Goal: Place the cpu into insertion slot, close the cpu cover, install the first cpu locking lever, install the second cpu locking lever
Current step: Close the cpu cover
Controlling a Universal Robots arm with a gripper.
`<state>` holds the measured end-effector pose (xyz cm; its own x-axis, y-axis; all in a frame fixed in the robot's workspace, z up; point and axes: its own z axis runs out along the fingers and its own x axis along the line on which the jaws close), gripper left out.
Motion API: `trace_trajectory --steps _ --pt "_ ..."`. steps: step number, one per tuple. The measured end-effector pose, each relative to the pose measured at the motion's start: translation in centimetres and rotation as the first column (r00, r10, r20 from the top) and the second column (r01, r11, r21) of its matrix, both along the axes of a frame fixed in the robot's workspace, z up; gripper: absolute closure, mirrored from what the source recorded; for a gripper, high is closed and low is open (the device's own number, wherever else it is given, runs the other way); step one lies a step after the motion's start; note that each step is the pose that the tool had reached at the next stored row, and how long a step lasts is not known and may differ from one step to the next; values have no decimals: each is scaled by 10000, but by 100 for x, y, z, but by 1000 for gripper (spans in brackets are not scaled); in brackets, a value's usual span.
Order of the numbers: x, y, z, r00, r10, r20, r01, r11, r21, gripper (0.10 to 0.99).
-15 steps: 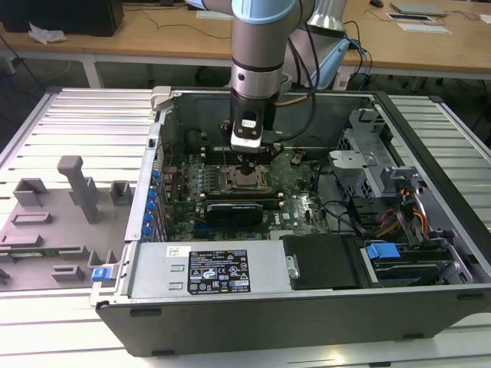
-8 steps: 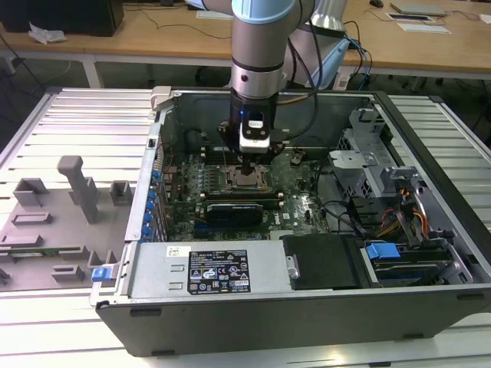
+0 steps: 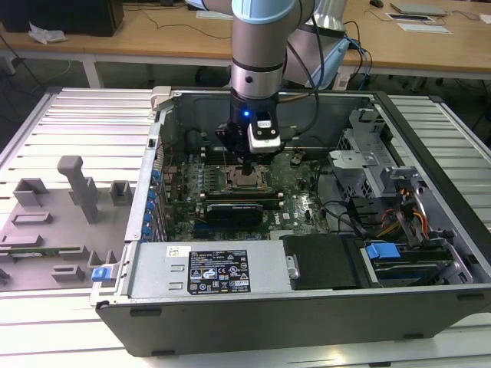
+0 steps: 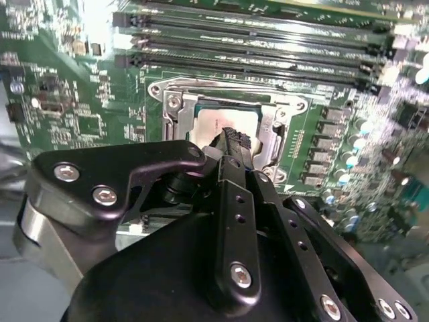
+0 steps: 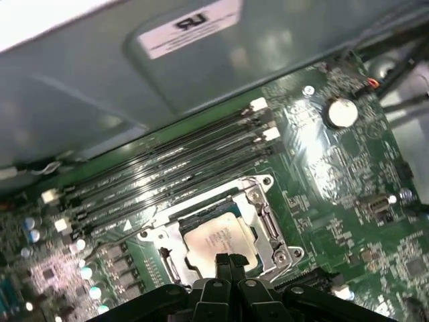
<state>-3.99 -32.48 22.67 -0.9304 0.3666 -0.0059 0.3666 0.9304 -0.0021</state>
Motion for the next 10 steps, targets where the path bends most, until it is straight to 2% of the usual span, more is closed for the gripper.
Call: trace_trajectory --steps 4,8,10 --pt "0 0 -2 9962 871 0 -871 9962 0 980" --pt "0 0 -3 9829 1843 1 -1843 9829 0 980" --pt "0 0 -4 9740 2265 2 -2265 9740 1 980"
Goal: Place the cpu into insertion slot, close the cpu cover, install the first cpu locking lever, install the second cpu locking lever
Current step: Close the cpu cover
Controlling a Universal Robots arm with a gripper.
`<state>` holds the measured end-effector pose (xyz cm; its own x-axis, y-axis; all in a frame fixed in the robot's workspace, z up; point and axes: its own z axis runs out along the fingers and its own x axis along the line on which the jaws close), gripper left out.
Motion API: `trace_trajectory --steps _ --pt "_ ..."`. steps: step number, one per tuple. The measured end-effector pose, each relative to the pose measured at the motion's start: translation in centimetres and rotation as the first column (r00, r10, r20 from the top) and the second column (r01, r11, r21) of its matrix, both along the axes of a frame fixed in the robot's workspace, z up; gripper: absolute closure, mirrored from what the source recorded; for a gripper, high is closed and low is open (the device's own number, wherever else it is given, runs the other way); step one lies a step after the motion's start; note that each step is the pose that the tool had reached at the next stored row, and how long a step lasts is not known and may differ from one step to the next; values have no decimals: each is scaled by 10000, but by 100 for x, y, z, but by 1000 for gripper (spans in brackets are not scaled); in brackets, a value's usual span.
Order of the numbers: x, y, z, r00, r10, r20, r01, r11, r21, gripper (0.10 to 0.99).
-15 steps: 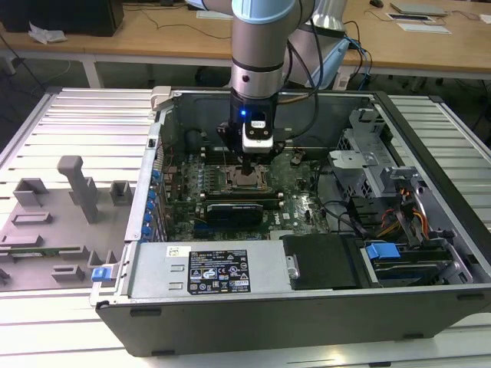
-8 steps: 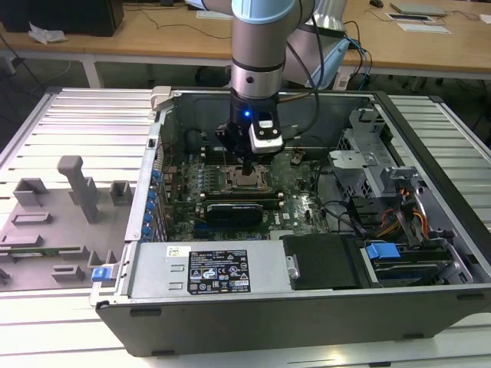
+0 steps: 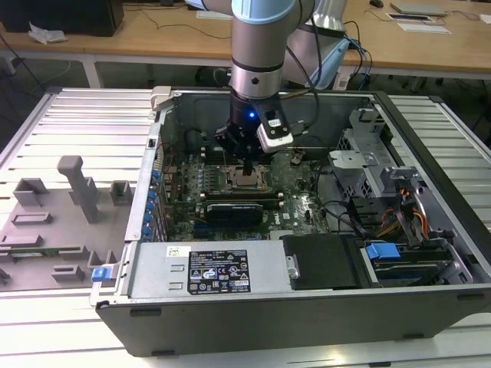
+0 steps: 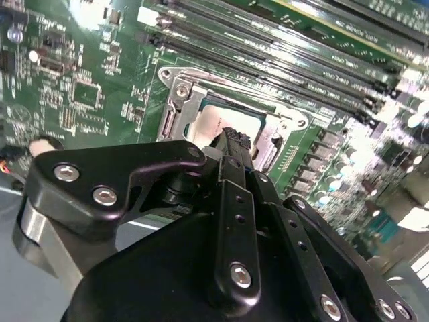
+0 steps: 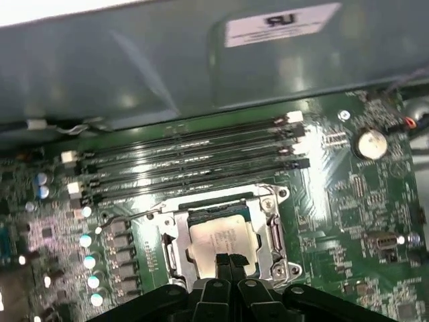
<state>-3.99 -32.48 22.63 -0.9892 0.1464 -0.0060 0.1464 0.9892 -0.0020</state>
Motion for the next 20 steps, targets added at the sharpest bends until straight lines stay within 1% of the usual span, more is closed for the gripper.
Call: trace_trajectory --steps 1,2,3,5,10,12,14,17,20 --pt "0 0 -1 9995 332 0 -332 9995 0 980" --pt "0 0 -4 9975 706 2 -706 9975 1 980" --pt "0 0 -8 9958 912 7 -912 9958 0 980" --pt "-8 -5 -13 9939 1102 9 -1102 9939 -2 980" --pt "-62 -44 -28 9934 1145 11 -1145 9934 -1 980" --pt "-91 -47 -38 9934 1151 11 -1151 9934 -2 980" --pt "-151 -47 -60 9931 1172 10 -1172 9931 -2 980" --pt "-199 -43 -79 9925 1226 12 -1226 9925 0 980" --pt "-215 -33 -97 9899 1416 18 -1416 9899 -3 980"
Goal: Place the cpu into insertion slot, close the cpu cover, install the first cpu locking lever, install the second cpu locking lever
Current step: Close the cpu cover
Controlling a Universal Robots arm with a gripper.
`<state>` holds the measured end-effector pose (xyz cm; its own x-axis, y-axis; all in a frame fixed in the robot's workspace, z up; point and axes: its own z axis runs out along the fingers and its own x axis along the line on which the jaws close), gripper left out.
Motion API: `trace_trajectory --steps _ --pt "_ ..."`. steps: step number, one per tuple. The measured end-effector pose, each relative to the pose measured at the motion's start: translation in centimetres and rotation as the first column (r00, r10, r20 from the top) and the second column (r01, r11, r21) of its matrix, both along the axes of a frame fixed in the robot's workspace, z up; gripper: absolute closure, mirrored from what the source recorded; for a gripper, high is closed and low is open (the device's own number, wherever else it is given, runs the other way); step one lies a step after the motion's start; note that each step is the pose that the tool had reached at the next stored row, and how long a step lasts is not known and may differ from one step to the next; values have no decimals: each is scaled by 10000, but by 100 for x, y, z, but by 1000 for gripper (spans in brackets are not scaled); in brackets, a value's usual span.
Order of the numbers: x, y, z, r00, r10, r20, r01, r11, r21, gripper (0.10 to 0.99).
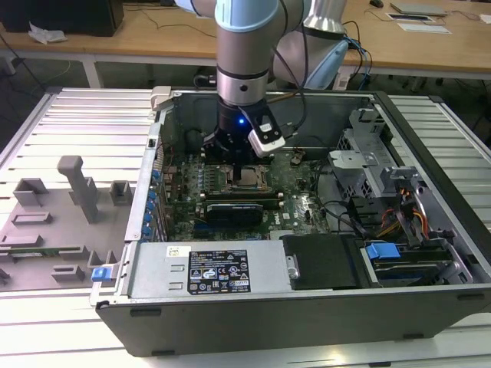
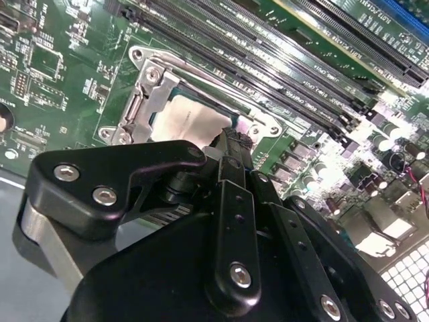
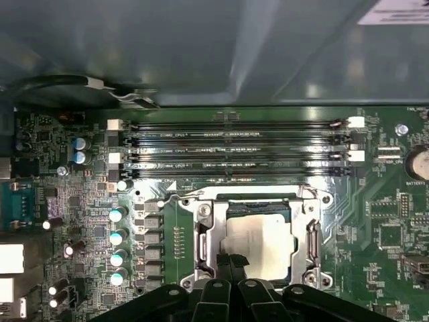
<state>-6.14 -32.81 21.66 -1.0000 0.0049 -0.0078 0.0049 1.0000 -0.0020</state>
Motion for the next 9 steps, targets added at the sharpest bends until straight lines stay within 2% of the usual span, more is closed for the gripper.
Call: trace_trajectory --steps 9 --pt "-95 55 -52 9993 386 9 -386 9993 0 980"
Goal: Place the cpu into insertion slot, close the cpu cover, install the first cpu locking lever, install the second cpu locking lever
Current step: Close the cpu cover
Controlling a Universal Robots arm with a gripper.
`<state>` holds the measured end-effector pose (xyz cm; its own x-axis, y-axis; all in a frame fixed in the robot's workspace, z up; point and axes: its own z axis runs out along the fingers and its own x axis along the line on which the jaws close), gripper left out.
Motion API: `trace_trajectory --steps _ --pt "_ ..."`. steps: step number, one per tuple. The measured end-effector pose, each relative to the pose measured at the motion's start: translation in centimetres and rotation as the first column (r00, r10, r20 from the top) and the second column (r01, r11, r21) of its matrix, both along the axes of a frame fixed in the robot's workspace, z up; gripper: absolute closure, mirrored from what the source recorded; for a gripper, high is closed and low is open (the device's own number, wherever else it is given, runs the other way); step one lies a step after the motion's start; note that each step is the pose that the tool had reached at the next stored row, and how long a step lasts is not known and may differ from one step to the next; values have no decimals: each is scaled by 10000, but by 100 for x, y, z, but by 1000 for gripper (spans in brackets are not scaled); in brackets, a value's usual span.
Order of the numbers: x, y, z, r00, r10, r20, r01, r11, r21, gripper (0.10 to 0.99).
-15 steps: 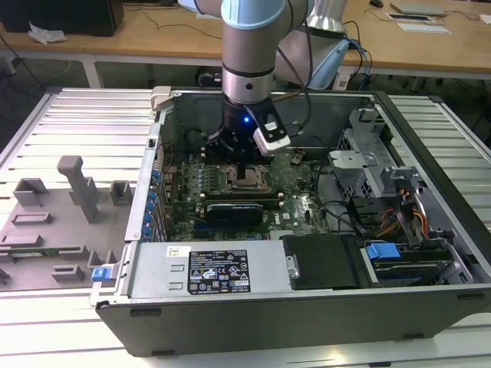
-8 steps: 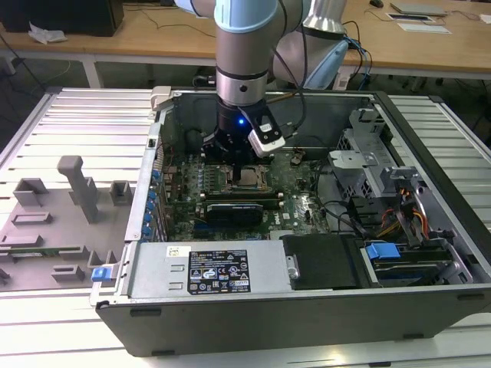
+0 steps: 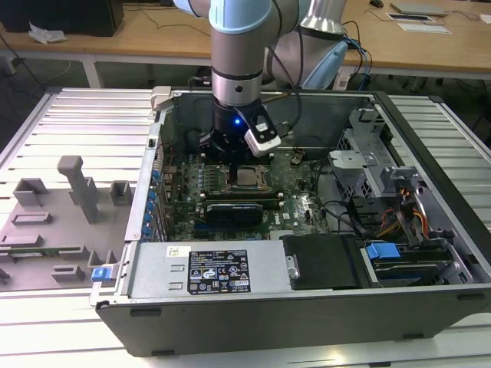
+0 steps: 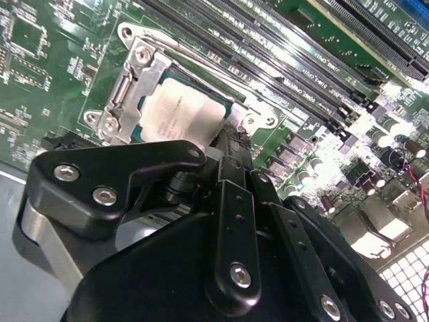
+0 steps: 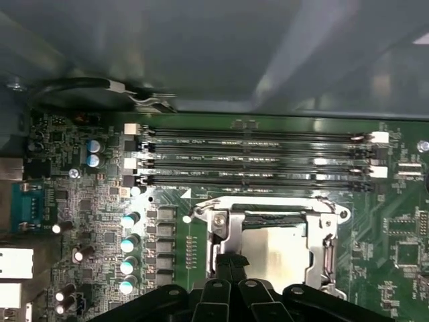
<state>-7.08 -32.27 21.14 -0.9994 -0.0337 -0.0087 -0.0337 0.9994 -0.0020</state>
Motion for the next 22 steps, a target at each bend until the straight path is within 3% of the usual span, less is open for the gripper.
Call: trace_trajectory --steps 8,22 --pt "-6 3 -35 9999 123 0 -123 9999 0 980" --pt "69 3 -37 9999 133 -1 -133 9999 -1 980"
